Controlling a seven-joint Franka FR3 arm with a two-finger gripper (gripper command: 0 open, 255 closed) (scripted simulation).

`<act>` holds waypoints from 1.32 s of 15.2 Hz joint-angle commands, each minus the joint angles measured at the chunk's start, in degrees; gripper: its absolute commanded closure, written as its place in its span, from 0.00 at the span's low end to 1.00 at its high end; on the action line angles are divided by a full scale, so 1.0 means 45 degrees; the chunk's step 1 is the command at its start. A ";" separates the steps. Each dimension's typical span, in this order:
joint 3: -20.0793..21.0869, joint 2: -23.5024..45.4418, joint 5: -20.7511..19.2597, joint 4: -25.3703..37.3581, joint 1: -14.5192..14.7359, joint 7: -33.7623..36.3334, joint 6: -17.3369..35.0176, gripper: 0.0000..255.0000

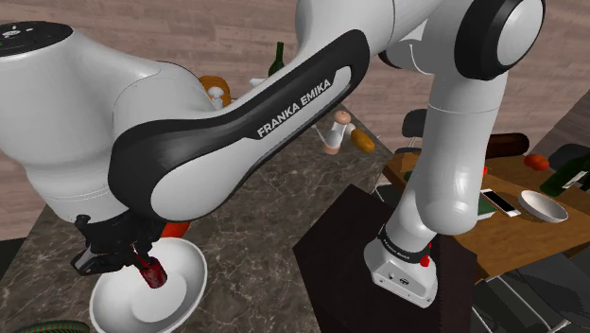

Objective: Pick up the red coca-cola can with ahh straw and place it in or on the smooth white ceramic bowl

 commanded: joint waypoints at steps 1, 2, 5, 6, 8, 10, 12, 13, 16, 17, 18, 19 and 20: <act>0.0000 -0.0001 0.0000 -0.0003 -0.0001 0.0000 0.0004 1.00; 0.0000 -0.0001 0.0000 -0.0003 -0.0001 0.0000 0.0004 1.00; 0.0000 -0.0001 -0.0001 -0.0003 0.0000 0.0000 0.0004 0.00; 0.0000 -0.0001 0.0000 -0.0003 0.0000 0.0000 0.0004 0.00; 0.0000 -0.0001 0.0000 -0.0003 0.0000 0.0000 0.0004 0.00; 0.0148 -0.0338 0.0327 0.0483 -0.0069 -0.0212 -0.0710 0.00; 0.0250 -0.0580 0.0566 0.0986 -0.0097 -0.0370 -0.1374 0.00; 0.0250 -0.0581 0.0566 0.0986 -0.0097 -0.0370 -0.1374 0.00; 0.0250 -0.0581 0.0566 0.0986 -0.0097 -0.0370 -0.1374 0.00; 0.0250 -0.0581 0.0566 0.0986 -0.0097 -0.0370 -0.1374 0.00; 0.0250 -0.0581 0.0566 0.0986 -0.0097 -0.0370 -0.1374 0.00; 0.0250 -0.0581 0.0566 0.0986 -0.0097 -0.0370 -0.1374 0.00; 0.0250 -0.0580 0.0565 0.0985 -0.0097 -0.0369 -0.1372 0.00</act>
